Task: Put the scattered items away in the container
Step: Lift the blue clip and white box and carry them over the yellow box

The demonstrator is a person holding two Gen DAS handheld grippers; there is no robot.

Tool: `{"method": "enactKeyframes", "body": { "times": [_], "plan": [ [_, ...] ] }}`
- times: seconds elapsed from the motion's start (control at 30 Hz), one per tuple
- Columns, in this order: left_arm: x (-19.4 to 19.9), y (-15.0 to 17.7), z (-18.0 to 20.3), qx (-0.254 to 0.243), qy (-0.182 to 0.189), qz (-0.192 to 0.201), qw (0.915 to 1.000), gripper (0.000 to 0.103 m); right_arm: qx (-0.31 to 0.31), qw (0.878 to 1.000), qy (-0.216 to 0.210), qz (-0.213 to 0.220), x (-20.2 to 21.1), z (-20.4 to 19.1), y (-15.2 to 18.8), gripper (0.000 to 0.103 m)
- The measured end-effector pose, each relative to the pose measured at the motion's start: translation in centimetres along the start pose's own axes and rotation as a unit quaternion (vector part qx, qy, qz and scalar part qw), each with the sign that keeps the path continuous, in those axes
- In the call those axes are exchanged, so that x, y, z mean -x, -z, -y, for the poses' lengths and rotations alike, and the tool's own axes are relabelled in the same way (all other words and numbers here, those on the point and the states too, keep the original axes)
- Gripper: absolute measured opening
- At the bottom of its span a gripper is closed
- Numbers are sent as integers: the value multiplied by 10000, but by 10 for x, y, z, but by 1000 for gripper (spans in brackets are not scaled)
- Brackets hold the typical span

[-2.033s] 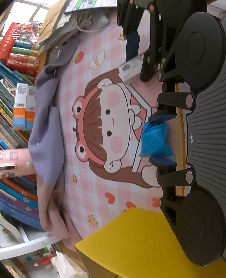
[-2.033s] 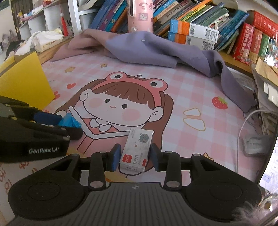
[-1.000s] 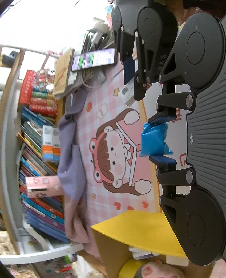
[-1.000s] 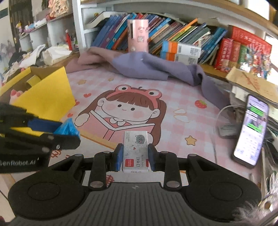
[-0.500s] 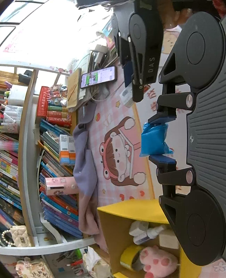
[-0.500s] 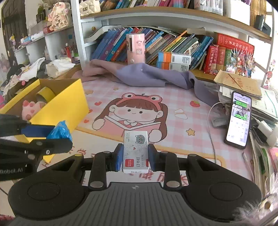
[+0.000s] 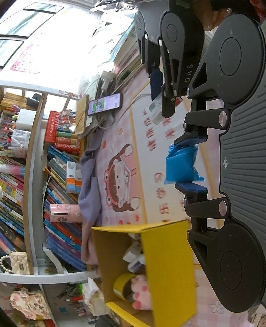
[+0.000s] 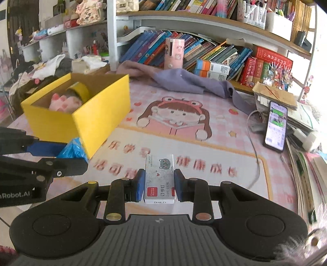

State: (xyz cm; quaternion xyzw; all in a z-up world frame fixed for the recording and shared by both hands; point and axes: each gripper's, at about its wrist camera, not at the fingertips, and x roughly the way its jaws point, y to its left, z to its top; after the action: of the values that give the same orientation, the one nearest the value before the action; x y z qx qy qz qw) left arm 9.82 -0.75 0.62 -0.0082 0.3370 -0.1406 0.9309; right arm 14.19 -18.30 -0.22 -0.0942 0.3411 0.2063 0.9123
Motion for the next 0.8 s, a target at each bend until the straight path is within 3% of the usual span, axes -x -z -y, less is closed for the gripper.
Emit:
{"method": "enactKeyframes", "body": {
  "times": [0.37,0.8],
  "plan": [
    [44,48,-18,239,66,-184,9995,35,-30,9997,8,-240,38,-56,47,28],
    [69,68,-45,542,-185,-148,9982,35,388,9983,-340,-287,43,-102,48,28]
  ]
}}
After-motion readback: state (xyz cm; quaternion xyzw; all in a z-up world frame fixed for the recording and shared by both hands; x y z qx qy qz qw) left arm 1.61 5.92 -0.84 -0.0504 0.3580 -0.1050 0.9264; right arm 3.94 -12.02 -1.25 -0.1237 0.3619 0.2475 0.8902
